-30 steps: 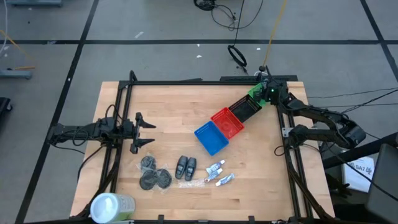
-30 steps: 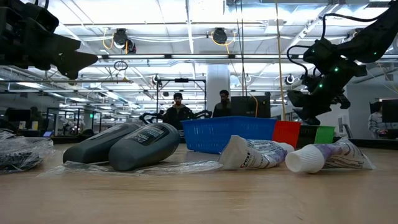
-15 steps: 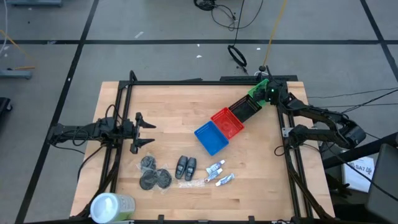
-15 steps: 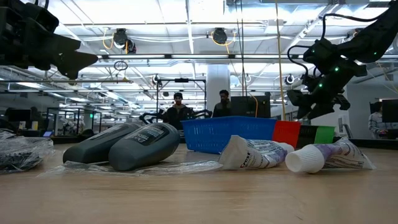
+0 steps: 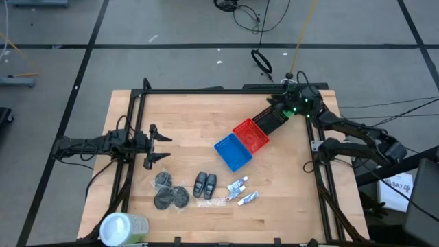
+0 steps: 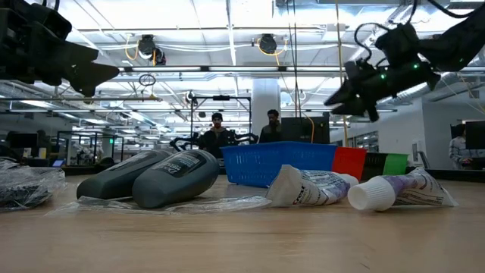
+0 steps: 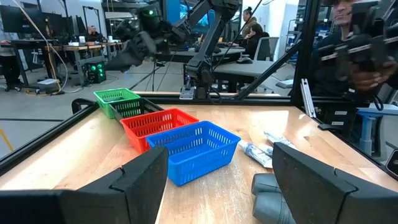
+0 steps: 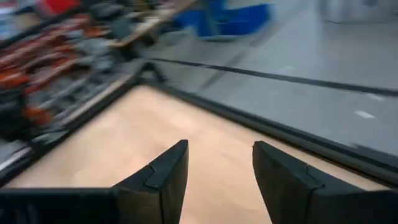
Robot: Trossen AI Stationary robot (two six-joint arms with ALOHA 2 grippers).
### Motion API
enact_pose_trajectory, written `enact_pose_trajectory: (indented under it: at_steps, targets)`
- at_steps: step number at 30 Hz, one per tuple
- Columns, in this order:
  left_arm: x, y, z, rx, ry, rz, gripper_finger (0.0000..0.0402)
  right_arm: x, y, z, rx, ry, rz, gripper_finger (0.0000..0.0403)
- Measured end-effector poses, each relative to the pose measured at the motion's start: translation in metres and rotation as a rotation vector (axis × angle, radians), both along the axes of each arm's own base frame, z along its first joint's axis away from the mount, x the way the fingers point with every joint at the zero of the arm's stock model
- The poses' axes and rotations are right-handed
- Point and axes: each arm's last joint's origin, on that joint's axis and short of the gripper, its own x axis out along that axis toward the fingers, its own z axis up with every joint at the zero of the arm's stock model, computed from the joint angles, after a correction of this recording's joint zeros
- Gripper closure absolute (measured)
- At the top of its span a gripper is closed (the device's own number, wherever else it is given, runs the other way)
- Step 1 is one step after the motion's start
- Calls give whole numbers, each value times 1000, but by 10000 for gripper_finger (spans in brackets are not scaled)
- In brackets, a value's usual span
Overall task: Pick & Place Travel size toiletries
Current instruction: Put the bottom toothpaste into the black bin
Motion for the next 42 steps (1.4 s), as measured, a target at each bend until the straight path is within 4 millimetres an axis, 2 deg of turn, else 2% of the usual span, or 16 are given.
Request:
enact_pose_trajectory:
  at_steps: [6, 13, 19, 25, 35, 42]
  targets:
    - [0, 0, 0, 0, 0, 0, 119, 29, 30, 9, -98, -51, 215, 238]
    - [0, 0, 0, 0, -1, 0, 119, 58, 84, 20, -147, -153, 544, 239]
    - [0, 0, 0, 0, 0, 0, 119, 70, 132, 17, -178, -128, 687, 246]
    - [0, 0, 0, 0, -1, 0, 119, 70, 181, 20, -181, -177, 877, 250]
    - [0, 0, 0, 0, 0, 0, 119, 59, 259, 17, -309, -124, 914, 243]
    - [0, 0, 0, 0, 0, 0, 119, 82, 307, 6, -355, 1, 949, 198]
